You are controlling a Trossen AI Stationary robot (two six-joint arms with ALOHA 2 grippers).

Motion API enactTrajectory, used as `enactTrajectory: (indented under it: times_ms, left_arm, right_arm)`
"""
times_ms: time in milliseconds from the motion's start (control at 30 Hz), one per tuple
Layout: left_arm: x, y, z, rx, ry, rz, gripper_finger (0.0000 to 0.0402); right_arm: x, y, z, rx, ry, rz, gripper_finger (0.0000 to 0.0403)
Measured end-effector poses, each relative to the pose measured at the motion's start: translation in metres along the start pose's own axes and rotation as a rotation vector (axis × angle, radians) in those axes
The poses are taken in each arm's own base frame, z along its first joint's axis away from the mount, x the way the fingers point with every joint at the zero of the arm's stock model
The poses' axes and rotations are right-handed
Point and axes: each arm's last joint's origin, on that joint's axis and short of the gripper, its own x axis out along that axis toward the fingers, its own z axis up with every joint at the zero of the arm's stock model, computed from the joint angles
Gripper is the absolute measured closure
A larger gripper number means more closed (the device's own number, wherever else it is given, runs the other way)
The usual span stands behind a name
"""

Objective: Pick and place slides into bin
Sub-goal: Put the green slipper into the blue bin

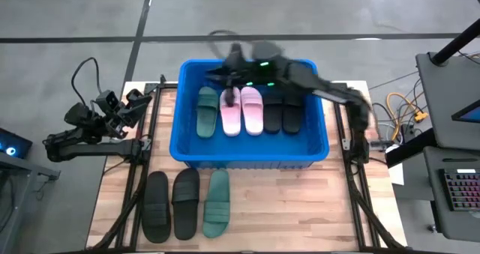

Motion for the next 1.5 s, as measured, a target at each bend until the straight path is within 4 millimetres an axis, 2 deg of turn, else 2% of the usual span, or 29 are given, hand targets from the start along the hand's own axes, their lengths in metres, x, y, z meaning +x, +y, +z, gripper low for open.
enactTrajectory:
  times_ms: [100, 200, 300, 433, 567, 733, 967, 1267, 1500]
  left_arm:
    - [0.000, 0.000, 0.000, 0.001, 0.005, 0.000, 0.0233]
    - [0.000, 0.001, -0.003, 0.003, 0.026, 0.010, 0.0233]
    - [0.000, 0.002, -0.005, 0.008, 0.055, 0.001, 0.0233]
    - [0.000, 0.002, -0.007, 0.027, 0.077, -0.026, 0.0233]
    - [0.000, 0.002, -0.008, 0.028, 0.082, -0.024, 0.0233]
    - [0.001, 0.003, -0.009, 0.032, 0.083, -0.019, 0.0233]
    - [0.005, 0.007, -0.014, 0.097, 0.098, 0.062, 0.0233]
    - [0.018, 0.013, -0.024, 0.120, 0.122, 0.187, 0.0233]
    - [0.034, 0.017, -0.040, 0.117, 0.216, 0.174, 0.0233]
  right_arm:
    - [-0.047, 0.014, 0.028, -0.034, 0.000, 0.029, 0.0331]
    - [-0.091, 0.029, 0.044, -0.033, 0.025, 0.066, 0.0337]
    - [-0.127, 0.048, 0.051, 0.002, 0.021, 0.119, 0.0343]
    - [-0.168, 0.075, 0.046, 0.025, -0.030, 0.108, 0.0347]
    - [-0.199, 0.096, 0.021, 0.028, -0.050, -0.011, 0.0352]
    - [-0.223, 0.103, -0.024, 0.074, -0.125, -0.090, 0.0359]
    - [-0.233, 0.100, -0.089, 0.117, -0.257, -0.050, 0.0360]
    - [-0.244, 0.082, -0.164, 0.134, -0.321, -0.069, 0.0360]
    - [-0.262, 0.073, -0.197, 0.137, -0.457, -0.144, 0.0360]
